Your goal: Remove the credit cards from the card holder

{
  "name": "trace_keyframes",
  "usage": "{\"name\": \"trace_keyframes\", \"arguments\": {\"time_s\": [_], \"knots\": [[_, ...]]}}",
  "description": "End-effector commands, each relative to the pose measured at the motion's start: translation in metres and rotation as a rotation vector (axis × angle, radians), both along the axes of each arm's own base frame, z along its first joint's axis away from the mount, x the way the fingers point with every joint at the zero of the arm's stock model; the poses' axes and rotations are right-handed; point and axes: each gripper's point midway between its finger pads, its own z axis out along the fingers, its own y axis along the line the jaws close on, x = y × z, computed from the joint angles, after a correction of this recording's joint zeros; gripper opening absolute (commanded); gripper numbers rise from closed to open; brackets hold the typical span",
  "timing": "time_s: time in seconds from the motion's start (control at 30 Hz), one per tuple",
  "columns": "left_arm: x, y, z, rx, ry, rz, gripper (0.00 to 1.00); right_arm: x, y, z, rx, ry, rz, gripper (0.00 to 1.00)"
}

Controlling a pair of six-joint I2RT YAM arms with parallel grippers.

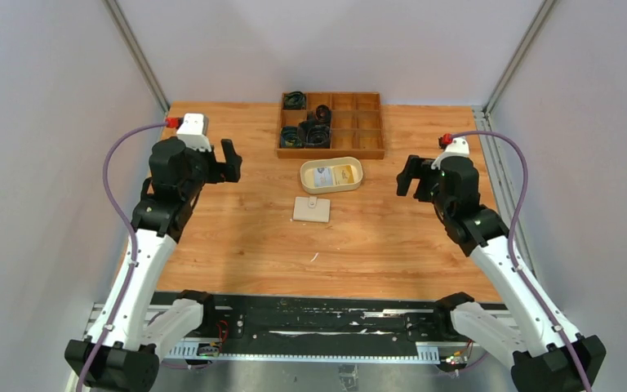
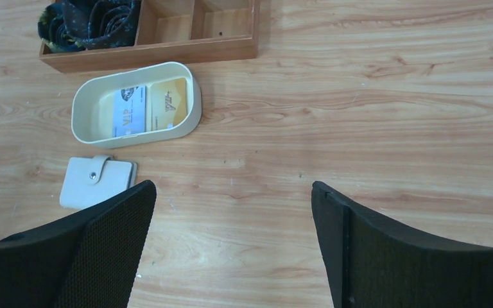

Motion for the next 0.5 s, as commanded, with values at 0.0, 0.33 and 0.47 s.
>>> {"name": "trace_keyframes", "arguments": {"time_s": [0.0,0.33,0.47], "knots": [[-0.010,-0.035,0.021,0.035,-0.063,-0.255,1.00,0.002,-0.005,-0.007,0.008,0.013,-0.048,0.95],[-0.068,-0.123,0.024,-0.121,0.013,-0.897,1.00,0.010,0.106,-0.045,-0.100,0.110,0.278,0.95],[-0.073,-0.129,0.007,-0.153,0.042,-0.952,1.00,0.025,0.163,-0.060,-0.037,0.187,0.331,0.93]]}}
